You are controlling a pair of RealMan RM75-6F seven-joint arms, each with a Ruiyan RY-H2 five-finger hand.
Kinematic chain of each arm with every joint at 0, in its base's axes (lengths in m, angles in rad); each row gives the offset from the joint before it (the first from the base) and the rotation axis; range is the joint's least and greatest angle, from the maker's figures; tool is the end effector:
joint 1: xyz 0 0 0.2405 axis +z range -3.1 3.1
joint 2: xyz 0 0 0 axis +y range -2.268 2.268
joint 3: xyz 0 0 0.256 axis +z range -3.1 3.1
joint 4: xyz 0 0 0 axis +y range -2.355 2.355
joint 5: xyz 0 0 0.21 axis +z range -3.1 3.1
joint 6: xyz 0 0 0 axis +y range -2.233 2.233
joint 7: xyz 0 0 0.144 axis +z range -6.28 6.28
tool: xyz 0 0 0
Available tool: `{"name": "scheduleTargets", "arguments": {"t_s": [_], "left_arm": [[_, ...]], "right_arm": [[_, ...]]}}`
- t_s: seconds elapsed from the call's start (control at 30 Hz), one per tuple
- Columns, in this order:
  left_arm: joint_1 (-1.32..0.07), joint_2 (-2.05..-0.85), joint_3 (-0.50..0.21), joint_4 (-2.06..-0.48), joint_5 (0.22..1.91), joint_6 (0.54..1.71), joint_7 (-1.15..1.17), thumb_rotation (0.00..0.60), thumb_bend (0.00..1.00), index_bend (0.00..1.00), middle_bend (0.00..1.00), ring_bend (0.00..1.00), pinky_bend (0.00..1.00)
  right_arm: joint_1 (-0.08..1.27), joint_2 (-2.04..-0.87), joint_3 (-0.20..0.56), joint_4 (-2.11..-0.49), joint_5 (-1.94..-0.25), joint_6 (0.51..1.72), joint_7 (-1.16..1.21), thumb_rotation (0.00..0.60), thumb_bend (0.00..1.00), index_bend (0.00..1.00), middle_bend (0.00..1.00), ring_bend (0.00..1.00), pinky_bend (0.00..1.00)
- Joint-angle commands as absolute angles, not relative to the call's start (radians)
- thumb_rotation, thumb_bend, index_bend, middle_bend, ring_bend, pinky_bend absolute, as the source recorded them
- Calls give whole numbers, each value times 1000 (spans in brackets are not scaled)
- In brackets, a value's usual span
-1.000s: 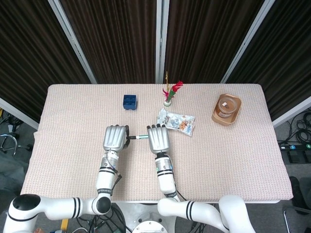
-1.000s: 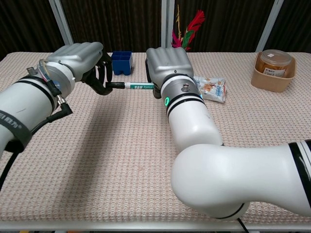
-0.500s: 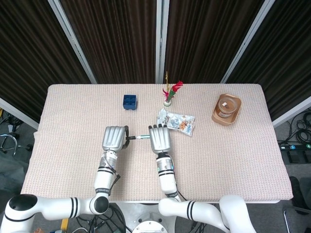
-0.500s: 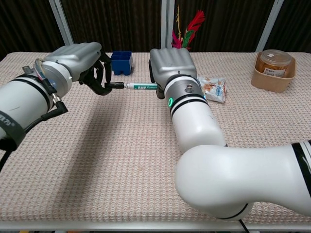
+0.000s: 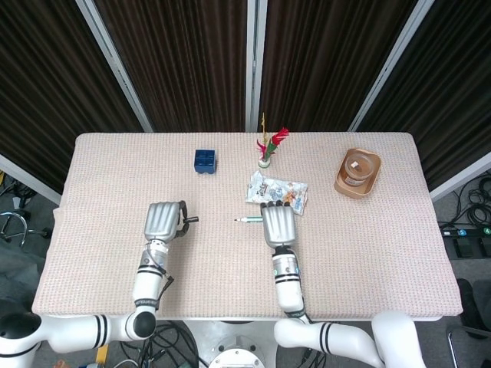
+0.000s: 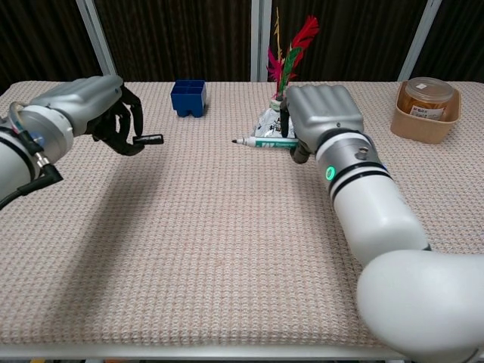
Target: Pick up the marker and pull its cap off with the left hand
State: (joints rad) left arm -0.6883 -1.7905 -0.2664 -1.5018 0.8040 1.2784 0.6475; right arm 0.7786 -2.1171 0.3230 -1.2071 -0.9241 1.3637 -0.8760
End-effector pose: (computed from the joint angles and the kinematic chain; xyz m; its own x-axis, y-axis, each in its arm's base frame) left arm -0.1410 0.3233 -0.0444 0.3335 0.2020 0.9208 0.9418 -0.0270 -0.3352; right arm -0.0830 -0.3181 -0.1045 0.5236 -0.0636 0.8496 -0.8511 -0.0843 0.5182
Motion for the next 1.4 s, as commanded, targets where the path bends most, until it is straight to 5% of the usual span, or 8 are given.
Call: {"name": "scheduleTargets", "arguments": {"t_s": [0.03, 0.27, 0.47, 0.6, 0.8, 0.93, 1.13, 1.4], "left_arm": [[-637, -1798, -218, -1440, 826, 1249, 559, 600, 362, 634, 665, 596, 603], [-609, -1836, -190, -1346, 845, 1192, 482, 600, 332, 580, 616, 540, 576], [-605, -1815, -200, -1363, 789, 1130, 505, 600, 185, 319, 339, 309, 362], [-585, -1788, -199, -1393, 836, 1165, 475, 600, 112, 258, 266, 209, 239], [-483, -1681, -155, -1558, 988, 1344, 406, 600, 96, 250, 240, 184, 185], [-349, -1600, -15, -1588, 1207, 1539, 324, 600, 72, 240, 223, 165, 151], [-151, -1598, 155, -1307, 1404, 1759, 217, 600, 60, 186, 122, 83, 95], [-9, -1627, 143, -1101, 1406, 1818, 72, 600, 55, 175, 105, 77, 71]], "right_arm": [[728, -2084, 284, -1228, -925, 1365, -854, 600, 281, 619, 583, 413, 482], [690, -2094, 254, -1174, -916, 1309, -812, 600, 231, 603, 554, 401, 480], [673, -2067, 255, -1227, -878, 1257, -842, 600, 50, 175, 295, 112, 174], [637, -2009, 239, -1328, -914, 1291, -813, 600, 26, 123, 190, 23, 83], [491, -1806, 102, -1581, -1141, 1481, -671, 600, 26, 122, 188, 23, 55], [359, -1627, -40, -1648, -1322, 1622, -506, 600, 26, 121, 156, 3, 18], [203, -1636, -117, -1226, -1556, 1868, -186, 600, 63, 60, 13, 0, 0], [99, -1737, -85, -931, -1528, 1868, -1, 600, 74, 44, 0, 0, 0]]}}
